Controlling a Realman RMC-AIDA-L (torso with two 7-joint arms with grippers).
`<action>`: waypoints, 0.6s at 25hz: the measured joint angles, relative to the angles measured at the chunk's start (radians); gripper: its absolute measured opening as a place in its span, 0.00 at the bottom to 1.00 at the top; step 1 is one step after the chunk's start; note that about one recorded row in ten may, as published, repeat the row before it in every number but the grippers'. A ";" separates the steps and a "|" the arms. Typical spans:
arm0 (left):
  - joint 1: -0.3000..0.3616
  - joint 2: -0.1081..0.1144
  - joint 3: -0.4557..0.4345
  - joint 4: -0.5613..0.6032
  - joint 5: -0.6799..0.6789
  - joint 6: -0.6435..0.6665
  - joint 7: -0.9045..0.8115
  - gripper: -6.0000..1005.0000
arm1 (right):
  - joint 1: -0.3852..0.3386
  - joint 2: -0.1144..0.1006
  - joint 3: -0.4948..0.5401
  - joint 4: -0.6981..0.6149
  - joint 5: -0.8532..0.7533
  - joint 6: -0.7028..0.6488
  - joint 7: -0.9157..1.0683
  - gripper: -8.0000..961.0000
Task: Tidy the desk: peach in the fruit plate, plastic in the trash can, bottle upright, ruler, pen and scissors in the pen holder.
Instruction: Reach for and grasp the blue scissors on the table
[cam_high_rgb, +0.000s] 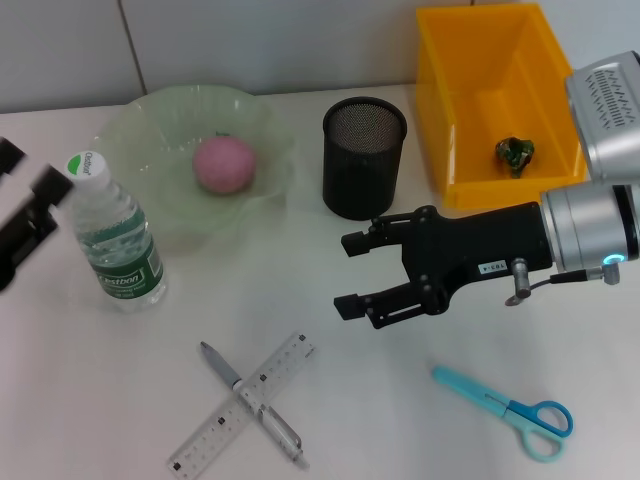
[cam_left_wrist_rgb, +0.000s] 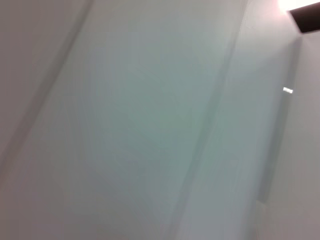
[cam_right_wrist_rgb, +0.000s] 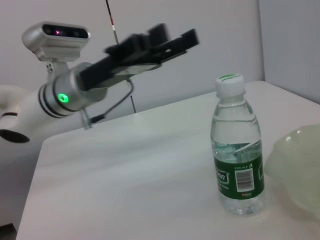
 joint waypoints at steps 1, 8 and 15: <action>0.010 0.001 0.046 0.043 0.001 0.007 -0.037 0.87 | 0.000 0.000 0.002 -0.001 0.000 -0.002 0.003 0.85; 0.031 0.003 0.250 0.308 0.087 0.012 -0.251 0.87 | -0.004 -0.004 0.027 -0.007 0.003 -0.021 0.022 0.85; -0.059 -0.003 0.253 0.385 0.304 -0.017 -0.364 0.87 | -0.005 -0.012 0.035 -0.018 0.002 -0.034 0.046 0.85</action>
